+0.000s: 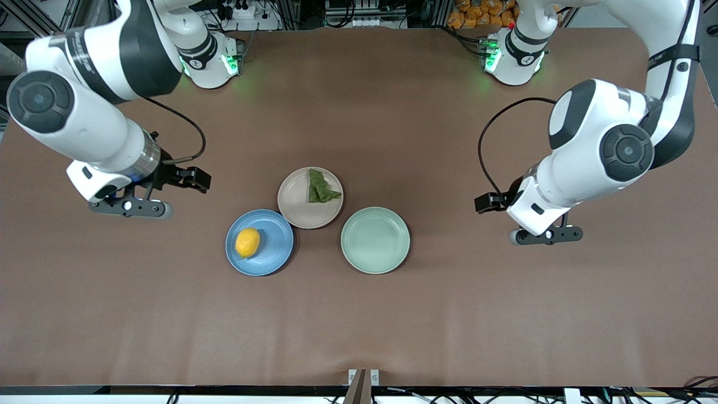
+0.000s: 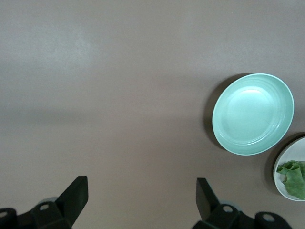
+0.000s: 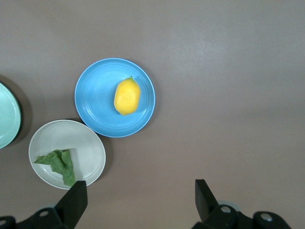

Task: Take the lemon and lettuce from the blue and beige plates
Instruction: 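Move the right gripper toward the lemon while the left gripper approaches the lettuce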

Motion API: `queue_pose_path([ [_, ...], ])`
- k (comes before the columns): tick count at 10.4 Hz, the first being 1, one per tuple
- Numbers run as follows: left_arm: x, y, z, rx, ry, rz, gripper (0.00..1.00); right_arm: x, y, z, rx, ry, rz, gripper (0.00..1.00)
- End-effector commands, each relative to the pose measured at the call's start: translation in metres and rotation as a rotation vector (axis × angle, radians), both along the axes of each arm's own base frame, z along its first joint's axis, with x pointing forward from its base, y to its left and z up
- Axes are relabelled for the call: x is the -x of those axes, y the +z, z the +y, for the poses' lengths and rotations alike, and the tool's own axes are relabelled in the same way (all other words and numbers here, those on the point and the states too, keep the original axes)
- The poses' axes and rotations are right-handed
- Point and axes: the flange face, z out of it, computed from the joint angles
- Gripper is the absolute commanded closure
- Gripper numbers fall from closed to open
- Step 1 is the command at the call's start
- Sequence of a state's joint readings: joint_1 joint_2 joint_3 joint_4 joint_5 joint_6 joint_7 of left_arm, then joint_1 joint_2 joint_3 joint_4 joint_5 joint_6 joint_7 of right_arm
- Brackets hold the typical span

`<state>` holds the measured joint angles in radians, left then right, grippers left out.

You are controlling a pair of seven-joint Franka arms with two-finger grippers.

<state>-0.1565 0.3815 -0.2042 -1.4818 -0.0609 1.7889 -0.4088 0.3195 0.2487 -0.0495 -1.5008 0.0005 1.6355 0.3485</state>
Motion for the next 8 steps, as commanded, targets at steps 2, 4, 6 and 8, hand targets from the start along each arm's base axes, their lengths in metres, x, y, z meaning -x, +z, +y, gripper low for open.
queue_pose_path([
  [2,-0.004,-0.013,-0.02,0.02,0.065,-0.005,0.0,0.003,-0.004,0.027,-0.003,0.02,0.013,0.0],
  [4,-0.002,-0.019,-0.037,0.024,0.078,-0.02,0.0,0.002,-0.009,0.031,-0.001,0.023,0.017,0.0],
  [6,0.0,-0.033,-0.054,0.017,0.1,-0.013,0.0,-0.004,-0.02,0.028,-0.005,0.015,0.007,0.0],
  [8,0.001,-0.039,-0.071,0.027,0.13,-0.035,0.0,-0.013,-0.04,0.032,-0.066,-0.016,0.006,0.0],
])
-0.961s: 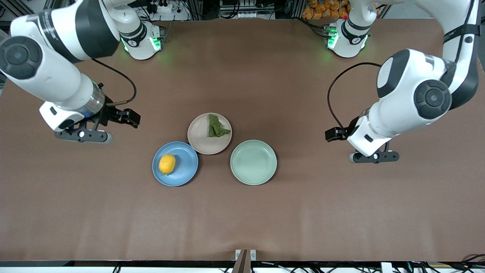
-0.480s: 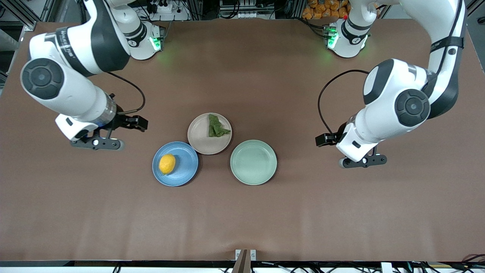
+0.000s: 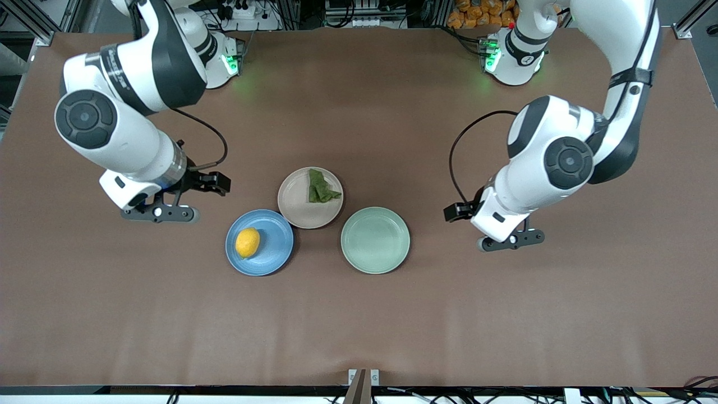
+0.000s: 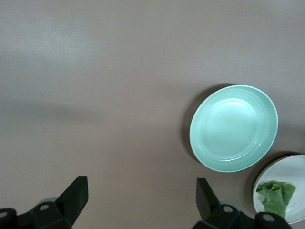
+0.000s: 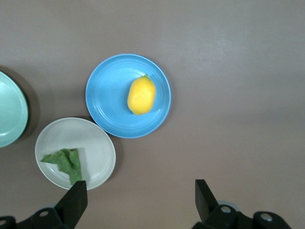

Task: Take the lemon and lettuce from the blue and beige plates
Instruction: 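Lower the right gripper over the lemon while the left gripper reaches the lettuce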

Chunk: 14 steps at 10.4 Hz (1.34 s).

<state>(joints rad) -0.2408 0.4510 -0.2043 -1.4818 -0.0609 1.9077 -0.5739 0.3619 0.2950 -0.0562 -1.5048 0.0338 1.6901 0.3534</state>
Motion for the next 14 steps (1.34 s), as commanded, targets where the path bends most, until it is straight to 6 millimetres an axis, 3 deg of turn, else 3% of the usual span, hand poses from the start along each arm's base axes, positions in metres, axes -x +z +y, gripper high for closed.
queue_pose_path([
  [1,0.001,-0.008,-0.022,0.014,0.054,-0.012,0.0,-0.008,-0.018,-0.004,-0.036,-0.052,0.013,0.0],
  [3,0.005,-0.018,-0.041,0.019,0.086,-0.018,0.0,-0.01,-0.026,-0.014,-0.038,-0.057,0.022,0.0],
  [7,0.022,-0.043,-0.089,-0.005,0.143,-0.027,0.0,-0.017,-0.078,-0.009,-0.041,-0.05,-0.004,0.0],
  [12,0.049,-0.059,-0.145,0.013,0.213,-0.042,0.0,-0.032,-0.143,0.002,-0.04,0.028,-0.015,0.0],
  [14,0.061,-0.071,-0.165,0.017,0.226,-0.035,0.0,-0.031,-0.161,0.002,-0.042,0.031,-0.029,0.0],
])
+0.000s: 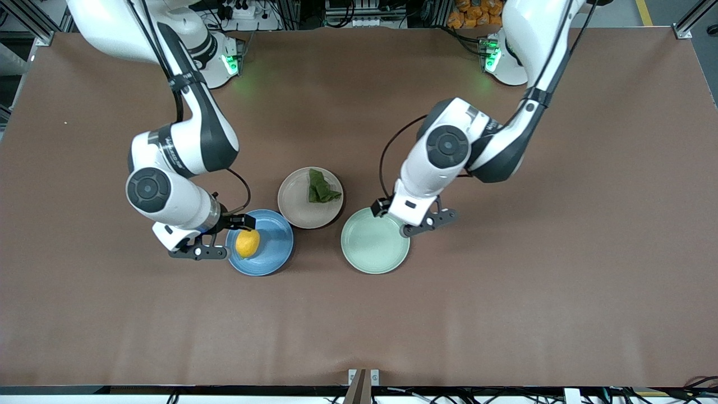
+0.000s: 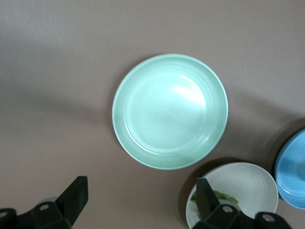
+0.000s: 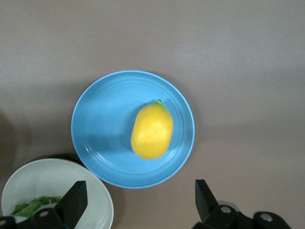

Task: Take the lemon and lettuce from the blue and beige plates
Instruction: 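Lower the right gripper over the lemon while the left gripper reaches the lettuce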

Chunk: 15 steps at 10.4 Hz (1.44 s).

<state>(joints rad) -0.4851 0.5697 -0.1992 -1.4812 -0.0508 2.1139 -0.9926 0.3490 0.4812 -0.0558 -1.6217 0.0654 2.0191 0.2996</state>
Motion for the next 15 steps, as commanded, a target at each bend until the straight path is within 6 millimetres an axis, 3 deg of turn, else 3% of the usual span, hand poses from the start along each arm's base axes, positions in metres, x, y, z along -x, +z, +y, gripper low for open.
queue_pose_path([
  [1,0.004,-0.01,-0.02,0.004,0.043,-0.034,0.0,0.006,-0.022,-0.003,-0.015,0.013,-0.015,0.0],
  [7,0.038,-0.056,-0.076,0.046,0.081,-0.044,0.0,0.009,-0.08,-0.005,-0.015,0.005,-0.052,0.0],
  [9,0.043,-0.067,-0.087,0.07,0.124,-0.052,0.0,0.008,-0.094,-0.006,-0.013,0.003,-0.051,0.0],
  [12,0.07,-0.088,-0.117,0.092,0.126,-0.052,0.0,0.008,-0.112,-0.006,-0.009,0.001,-0.049,0.0],
  [15,0.083,-0.093,-0.135,0.139,0.14,-0.078,0.0,0.008,-0.121,-0.008,-0.006,-0.006,-0.046,0.0],
])
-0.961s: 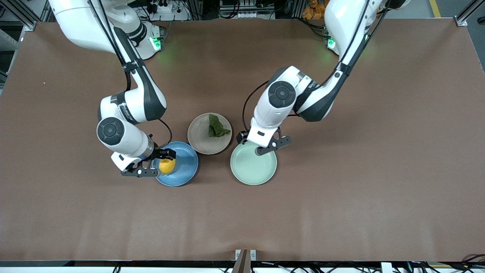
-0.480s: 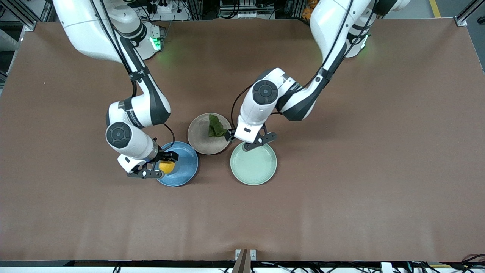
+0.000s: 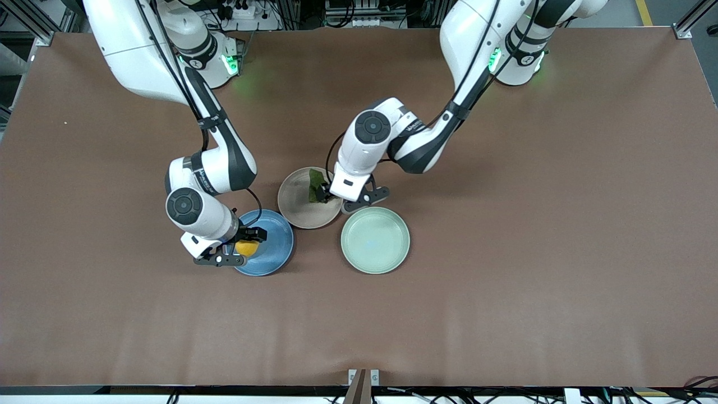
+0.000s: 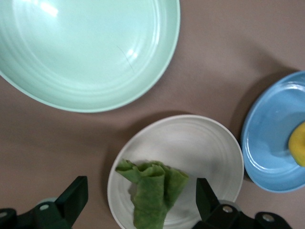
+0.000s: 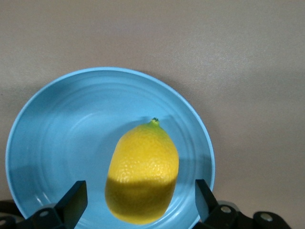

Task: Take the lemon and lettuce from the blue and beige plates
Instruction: 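Close the right gripper on the lemon while the left gripper grasps the lettuce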

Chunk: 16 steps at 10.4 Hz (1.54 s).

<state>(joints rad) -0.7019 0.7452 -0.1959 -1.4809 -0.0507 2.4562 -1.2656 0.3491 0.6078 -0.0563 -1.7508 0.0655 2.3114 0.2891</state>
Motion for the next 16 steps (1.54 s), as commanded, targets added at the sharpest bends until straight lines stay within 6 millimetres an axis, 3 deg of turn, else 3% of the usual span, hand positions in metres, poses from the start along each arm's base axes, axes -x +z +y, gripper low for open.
queue_pose_path([
  [1,0.004,-0.008,-0.014,0.032,0.056,-0.043,0.0,-0.002,-0.009,0.0,-0.012,-0.008,-0.014,0.0],
  [4,0.025,-0.035,-0.032,0.018,0.064,-0.09,0.0,-0.001,-0.02,0.001,-0.01,-0.011,-0.013,0.03],
  [8,0.043,-0.052,-0.047,0.017,0.034,-0.122,0.0,-0.001,-0.019,0.0,-0.009,-0.013,-0.007,0.5],
  [10,0.052,-0.062,-0.053,0.016,0.021,-0.126,0.0,-0.001,-0.019,-0.001,-0.01,-0.017,-0.005,0.61],
  [14,0.058,-0.07,-0.057,0.022,0.011,-0.132,0.0,-0.006,-0.008,-0.003,-0.013,-0.011,-0.004,0.68],
  [16,0.058,-0.076,-0.059,0.021,0.01,-0.13,0.0,-0.016,0.012,-0.005,-0.008,-0.012,0.035,0.68],
])
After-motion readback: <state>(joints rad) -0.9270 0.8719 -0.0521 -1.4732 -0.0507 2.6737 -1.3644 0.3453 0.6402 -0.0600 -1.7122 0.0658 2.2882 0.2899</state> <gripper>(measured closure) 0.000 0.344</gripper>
